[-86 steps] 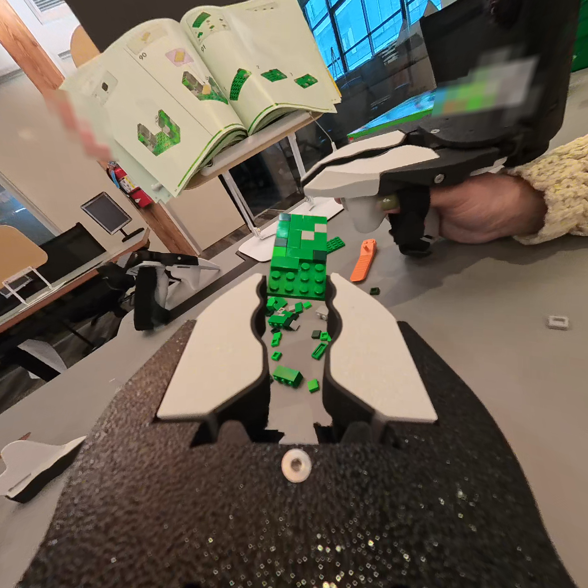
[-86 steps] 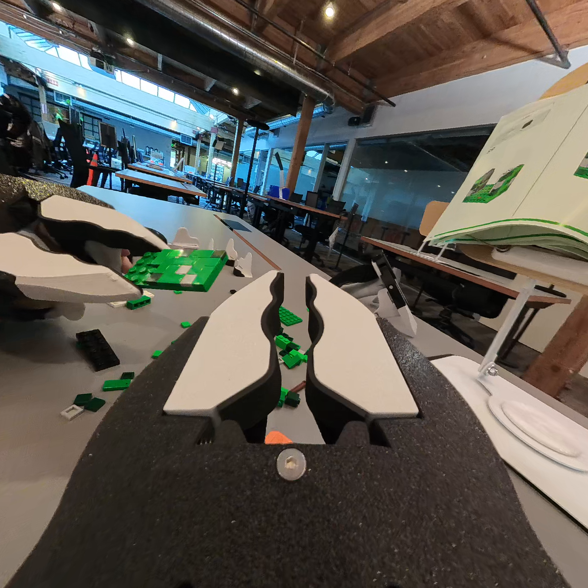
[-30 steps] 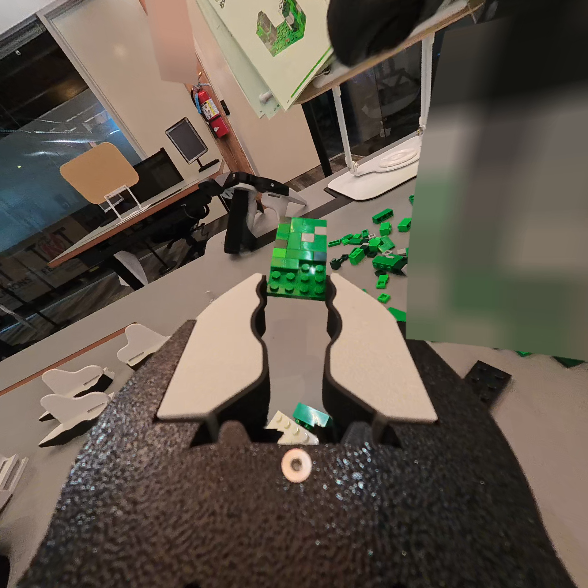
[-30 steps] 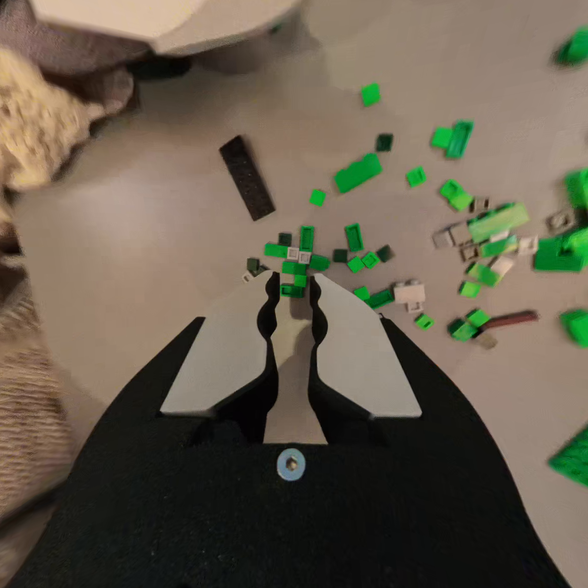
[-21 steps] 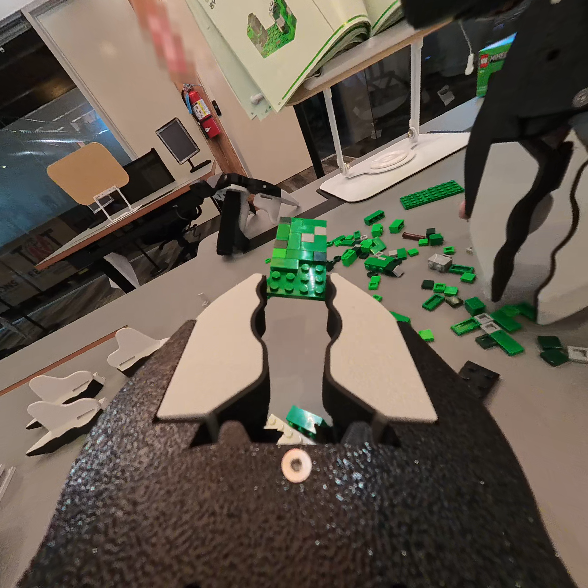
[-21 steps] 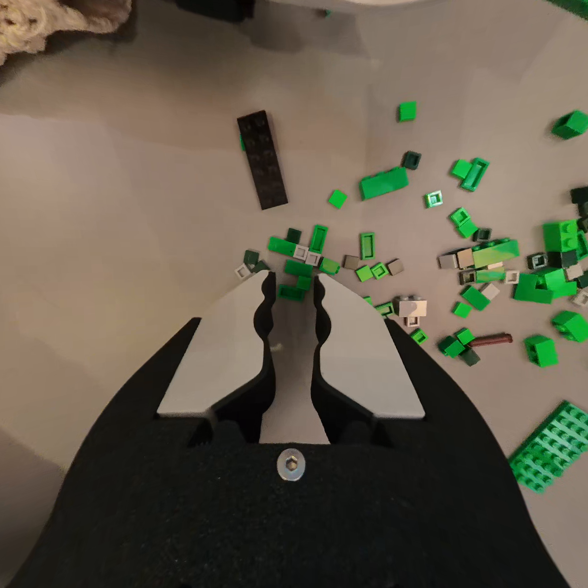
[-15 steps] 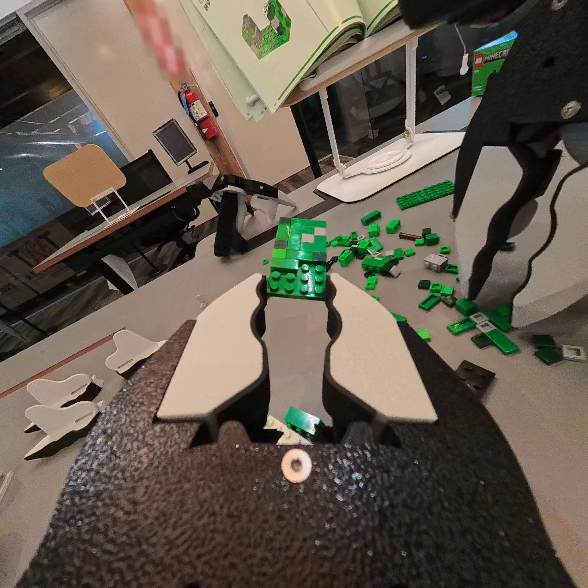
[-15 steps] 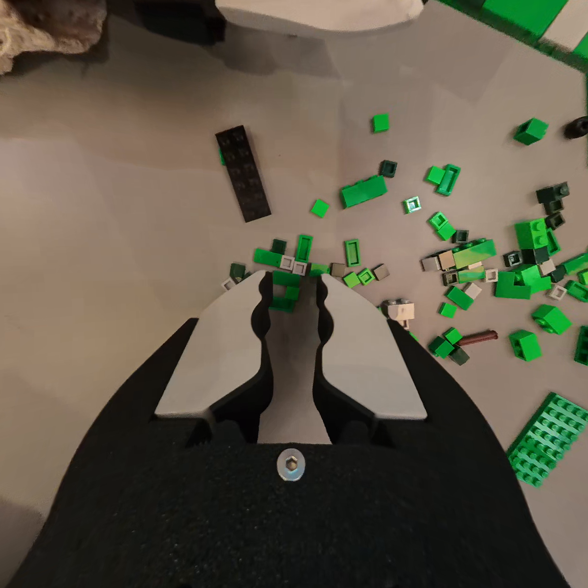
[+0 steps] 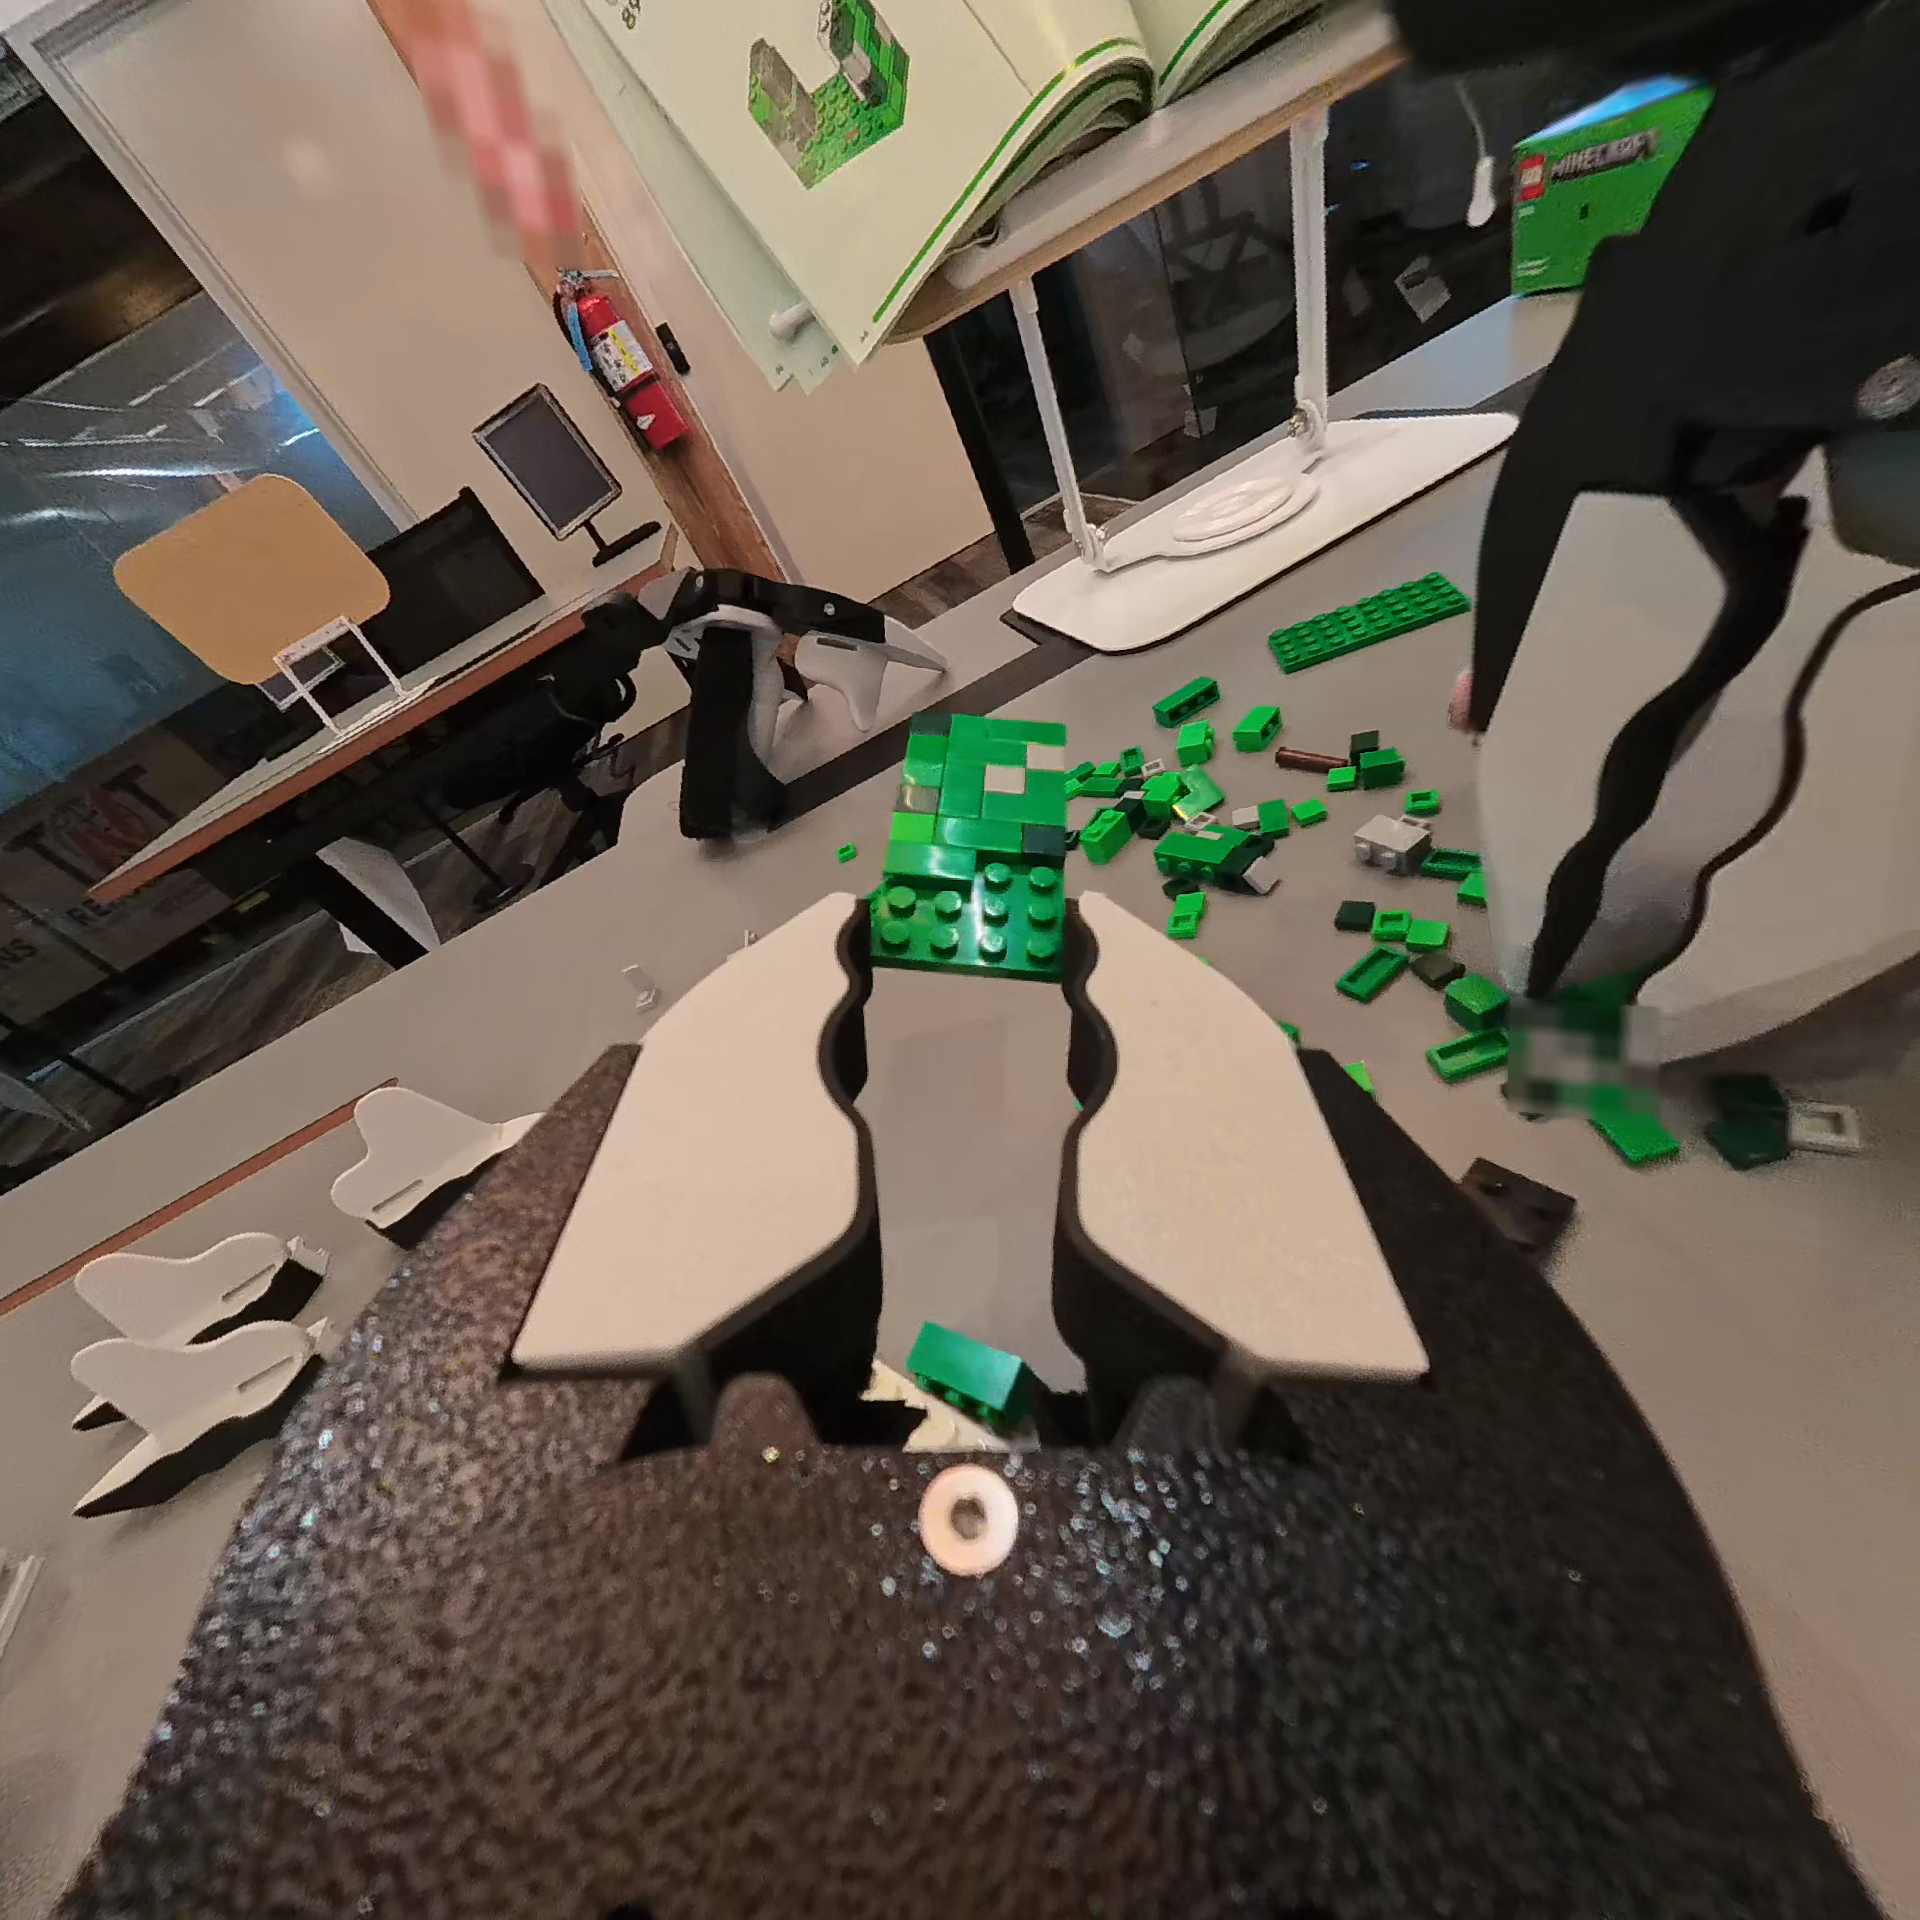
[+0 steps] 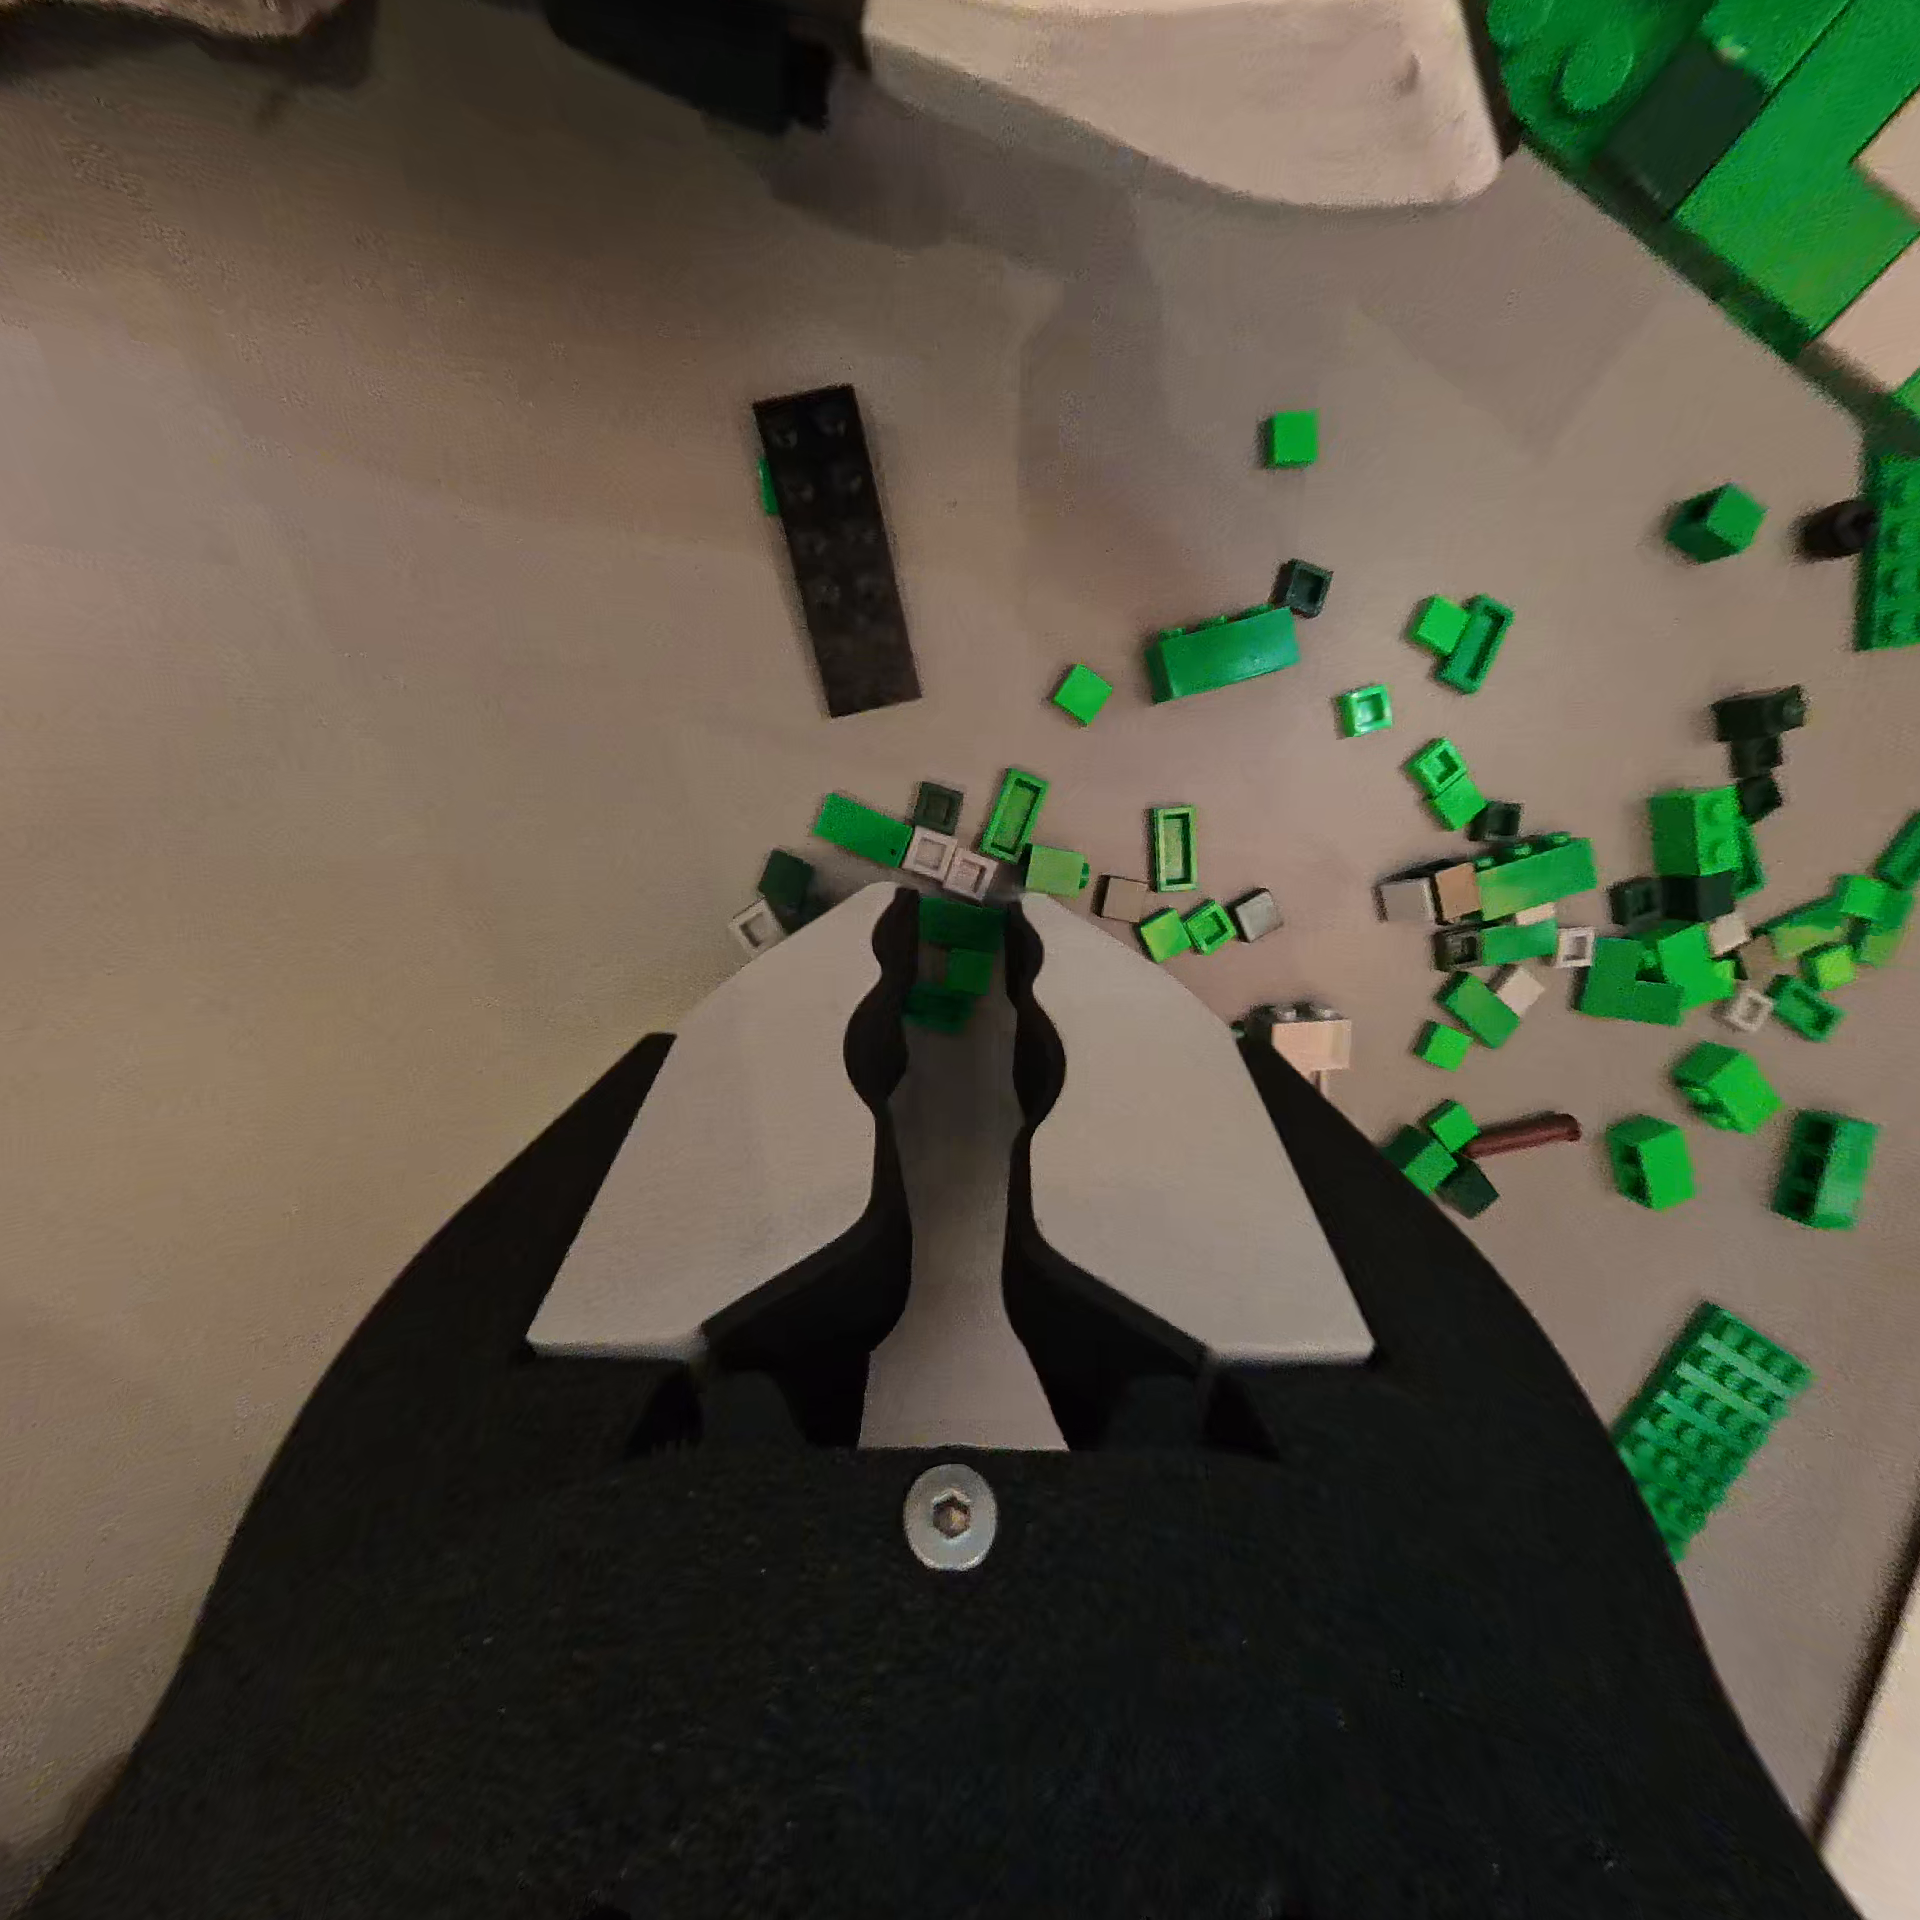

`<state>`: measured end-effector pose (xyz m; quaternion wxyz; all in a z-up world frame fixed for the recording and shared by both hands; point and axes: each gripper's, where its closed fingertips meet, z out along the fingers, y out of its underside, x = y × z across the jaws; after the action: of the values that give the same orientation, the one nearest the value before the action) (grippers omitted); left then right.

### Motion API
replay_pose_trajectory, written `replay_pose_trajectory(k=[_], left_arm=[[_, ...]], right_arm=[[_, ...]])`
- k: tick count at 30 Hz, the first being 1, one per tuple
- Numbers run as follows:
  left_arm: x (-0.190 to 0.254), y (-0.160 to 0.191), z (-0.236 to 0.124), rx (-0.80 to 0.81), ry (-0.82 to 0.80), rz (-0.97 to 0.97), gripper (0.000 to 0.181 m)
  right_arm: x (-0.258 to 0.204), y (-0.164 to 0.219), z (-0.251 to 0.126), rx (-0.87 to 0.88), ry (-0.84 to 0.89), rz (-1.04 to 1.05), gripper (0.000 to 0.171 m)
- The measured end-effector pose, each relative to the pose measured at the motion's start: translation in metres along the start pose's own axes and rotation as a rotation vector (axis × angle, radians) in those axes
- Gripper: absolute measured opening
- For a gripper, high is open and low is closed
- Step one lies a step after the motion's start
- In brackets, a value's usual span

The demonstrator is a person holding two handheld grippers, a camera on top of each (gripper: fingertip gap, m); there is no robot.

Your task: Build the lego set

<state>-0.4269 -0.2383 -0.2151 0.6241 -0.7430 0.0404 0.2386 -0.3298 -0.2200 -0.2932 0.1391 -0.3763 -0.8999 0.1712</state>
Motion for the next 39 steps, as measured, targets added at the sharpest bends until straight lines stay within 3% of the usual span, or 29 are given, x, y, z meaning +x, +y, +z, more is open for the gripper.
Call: replay_pose_trajectory(k=[7,14,23,26,30,34,39], left_arm=[[0.02,-0.024,-0.017,0.026,-0.029,-0.128,0.034],[0.092,-0.043,-0.019,-0.058,0.073,-0.197,0.034],[0.134,-0.042,-0.005,-0.127,0.194,-0.208,0.034],[0.14,-0.042,-0.005,-0.126,0.237,-0.222,0.034],[0.148,-0.041,-0.008,-0.117,0.323,-0.23,0.034],[0.162,-0.045,-0.016,-0.067,0.466,-0.157,0.034],[0.179,-0.049,-0.029,-0.034,0.659,-0.143,0.034]], right_arm=[[-0.016,-0.001,-0.051,0.194,0.18,-0.024,0.015],[-0.022,-0.005,-0.113,0.428,0.191,0.223,0.015],[-0.017,0.009,-0.086,0.241,0.187,0.346,0.015],[-0.017,0.011,-0.082,0.232,0.173,0.375,0.016],[-0.023,0.013,-0.093,0.301,0.114,0.398,0.03],[-0.023,0.023,-0.116,0.407,0.105,0.271,0.025],[-0.059,0.028,-0.125,0.462,0.03,-0.109,0.016]])
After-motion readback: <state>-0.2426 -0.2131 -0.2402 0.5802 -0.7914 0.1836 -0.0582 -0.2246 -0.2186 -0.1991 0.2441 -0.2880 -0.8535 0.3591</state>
